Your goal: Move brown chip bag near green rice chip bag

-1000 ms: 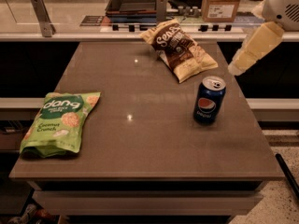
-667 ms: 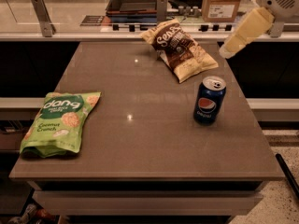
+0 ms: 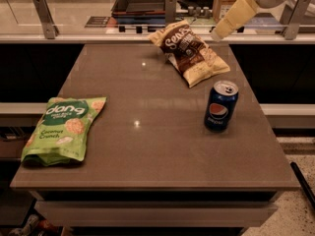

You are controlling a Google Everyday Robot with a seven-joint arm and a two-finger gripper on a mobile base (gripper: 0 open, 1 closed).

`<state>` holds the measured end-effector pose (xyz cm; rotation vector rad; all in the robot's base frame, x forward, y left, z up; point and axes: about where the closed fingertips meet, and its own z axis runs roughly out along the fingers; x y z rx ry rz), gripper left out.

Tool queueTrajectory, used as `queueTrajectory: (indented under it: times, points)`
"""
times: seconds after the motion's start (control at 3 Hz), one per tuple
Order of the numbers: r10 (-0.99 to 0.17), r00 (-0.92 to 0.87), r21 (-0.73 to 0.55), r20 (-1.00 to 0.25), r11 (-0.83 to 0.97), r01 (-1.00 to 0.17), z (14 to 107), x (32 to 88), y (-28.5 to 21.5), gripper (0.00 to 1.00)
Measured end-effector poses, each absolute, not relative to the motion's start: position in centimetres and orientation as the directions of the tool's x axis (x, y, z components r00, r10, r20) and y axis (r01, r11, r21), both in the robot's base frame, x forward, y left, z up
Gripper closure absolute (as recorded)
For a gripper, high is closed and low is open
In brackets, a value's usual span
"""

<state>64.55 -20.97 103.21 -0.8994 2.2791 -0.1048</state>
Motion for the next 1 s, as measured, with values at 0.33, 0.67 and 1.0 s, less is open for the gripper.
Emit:
queueTrajectory:
  times: [0.33,0.67,1.0]
  points:
    - [-0.547,-0.617,-0.281,-0.566,0.831,-0.48,102.0,67.5,-20.8,0.0]
    - [-0.494,-0.656,-0.234,-0.571,0.864,-0.446,99.7,70.2,-20.1,0.0]
    - [-0.457,-0.672,-0.19,-0.582,0.88,-0.435,97.6,72.0,-19.6,0.0]
